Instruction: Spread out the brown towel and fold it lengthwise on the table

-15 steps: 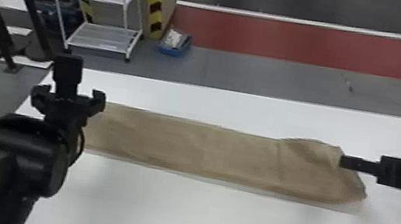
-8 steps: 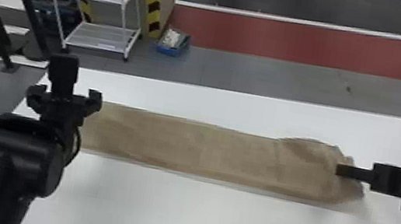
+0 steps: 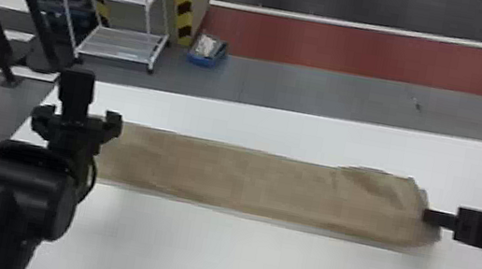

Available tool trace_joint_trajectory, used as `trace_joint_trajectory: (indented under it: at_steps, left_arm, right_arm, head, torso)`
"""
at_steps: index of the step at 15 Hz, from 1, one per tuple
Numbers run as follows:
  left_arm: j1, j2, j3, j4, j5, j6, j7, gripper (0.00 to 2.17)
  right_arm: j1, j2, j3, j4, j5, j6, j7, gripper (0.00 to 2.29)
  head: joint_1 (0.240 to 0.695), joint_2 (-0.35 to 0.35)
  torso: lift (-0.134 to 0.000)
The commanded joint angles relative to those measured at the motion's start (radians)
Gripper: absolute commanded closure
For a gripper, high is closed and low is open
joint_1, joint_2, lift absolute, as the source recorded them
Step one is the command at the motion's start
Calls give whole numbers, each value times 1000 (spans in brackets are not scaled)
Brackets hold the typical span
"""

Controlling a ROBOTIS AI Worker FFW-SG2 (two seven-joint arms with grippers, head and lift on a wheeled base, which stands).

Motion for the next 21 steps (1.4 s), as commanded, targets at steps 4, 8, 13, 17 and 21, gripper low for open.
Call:
trace_joint_trajectory:
  at_steps: [4,8,13,17,21]
  left_arm:
    - [5,0,-5,-1,-8,-3,9,39]
    - [10,0,-7,2,-8,-21,9,39]
    - [15,0,-4,4,-8,-27,11,39]
    - [16,0,-4,-2,-8,-27,9,39]
    - [18,0,10,-5,-5,-33,-9,39]
  right_arm:
    - [132,7,-41,-202,-83,-31,6,1659]
    - [234,11,-63,-260,-101,-101,6,1659]
    - [333,11,-84,-283,-94,-197,2,1126]
    - [353,11,-121,-329,-107,-175,20,107]
    - [389,11,-167,-412,-137,-129,26,80]
  head:
    - [695,53]
    - [695,56]
    - [695,44]
    - [695,35]
    - [695,22]
  torso:
    - [-125]
    - [-125]
    - [-125]
    - [-125]
    - [-125]
